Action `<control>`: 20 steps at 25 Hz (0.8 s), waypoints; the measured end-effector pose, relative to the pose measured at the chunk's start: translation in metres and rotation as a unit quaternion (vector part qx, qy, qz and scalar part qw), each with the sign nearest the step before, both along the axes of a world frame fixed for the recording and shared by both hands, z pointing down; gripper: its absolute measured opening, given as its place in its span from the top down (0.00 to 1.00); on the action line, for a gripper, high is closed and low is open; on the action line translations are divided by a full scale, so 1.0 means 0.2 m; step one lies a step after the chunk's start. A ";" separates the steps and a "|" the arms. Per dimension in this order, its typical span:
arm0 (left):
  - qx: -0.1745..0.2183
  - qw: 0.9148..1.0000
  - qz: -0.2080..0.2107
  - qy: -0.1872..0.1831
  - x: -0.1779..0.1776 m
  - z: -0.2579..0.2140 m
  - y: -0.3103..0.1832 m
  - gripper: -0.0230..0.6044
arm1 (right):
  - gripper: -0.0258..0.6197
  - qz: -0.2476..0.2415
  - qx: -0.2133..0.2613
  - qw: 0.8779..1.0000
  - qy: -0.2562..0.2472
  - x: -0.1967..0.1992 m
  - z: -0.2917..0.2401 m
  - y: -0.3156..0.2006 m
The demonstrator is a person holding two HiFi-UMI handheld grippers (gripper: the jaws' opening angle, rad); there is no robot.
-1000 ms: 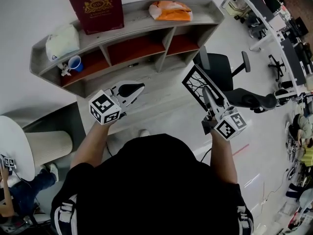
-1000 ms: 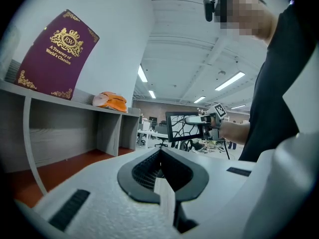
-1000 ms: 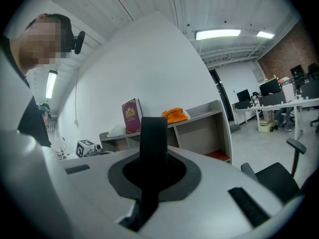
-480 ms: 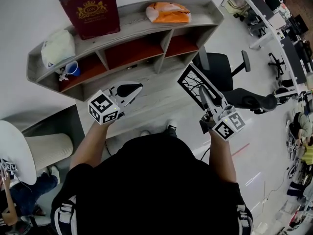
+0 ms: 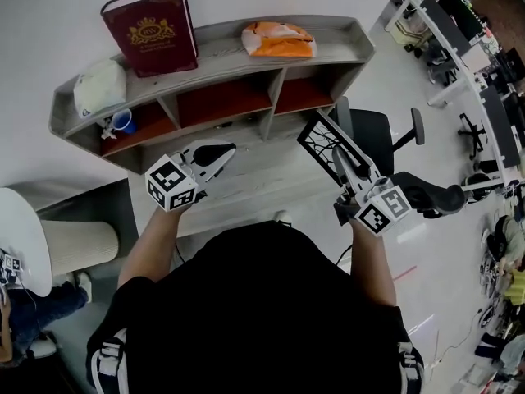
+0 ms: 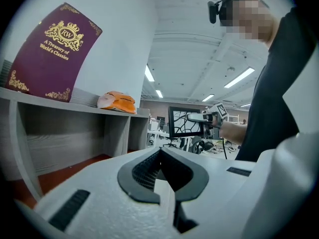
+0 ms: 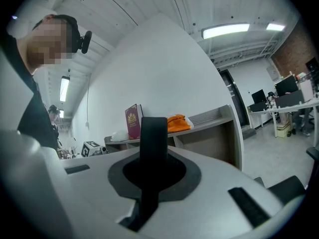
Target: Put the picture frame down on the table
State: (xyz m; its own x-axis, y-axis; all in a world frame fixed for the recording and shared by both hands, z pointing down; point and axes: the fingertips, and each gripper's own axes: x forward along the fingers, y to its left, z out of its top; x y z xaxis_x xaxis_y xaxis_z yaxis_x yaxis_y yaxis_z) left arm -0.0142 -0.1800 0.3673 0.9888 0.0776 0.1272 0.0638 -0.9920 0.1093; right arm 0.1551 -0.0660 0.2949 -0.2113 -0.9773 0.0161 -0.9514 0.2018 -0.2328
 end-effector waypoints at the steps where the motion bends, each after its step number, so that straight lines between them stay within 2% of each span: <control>1: -0.001 1.000 -0.004 -0.001 0.02 0.00 0.00 0.94 | 0.93 -0.004 0.000 1.000 -0.001 0.02 0.00 -0.01; 10: 0.003 0.999 -0.029 -0.020 0.20 0.02 -0.03 0.93 | 0.93 -0.043 -0.009 0.999 -0.009 0.20 0.02 -0.11; 20: -0.002 0.997 -0.059 -0.040 0.29 0.10 -0.11 0.94 | 0.93 -0.079 -0.033 0.995 -0.042 0.34 0.15 -0.27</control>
State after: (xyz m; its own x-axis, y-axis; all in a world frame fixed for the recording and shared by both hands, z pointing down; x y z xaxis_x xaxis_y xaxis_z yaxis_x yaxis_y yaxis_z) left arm 0.0432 -0.2021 0.3868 0.9779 -0.0388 0.2054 -0.0630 -0.9916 0.1127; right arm 0.2227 -0.1205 0.3240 -0.3654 -0.9292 0.0549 -0.8857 0.3289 -0.3277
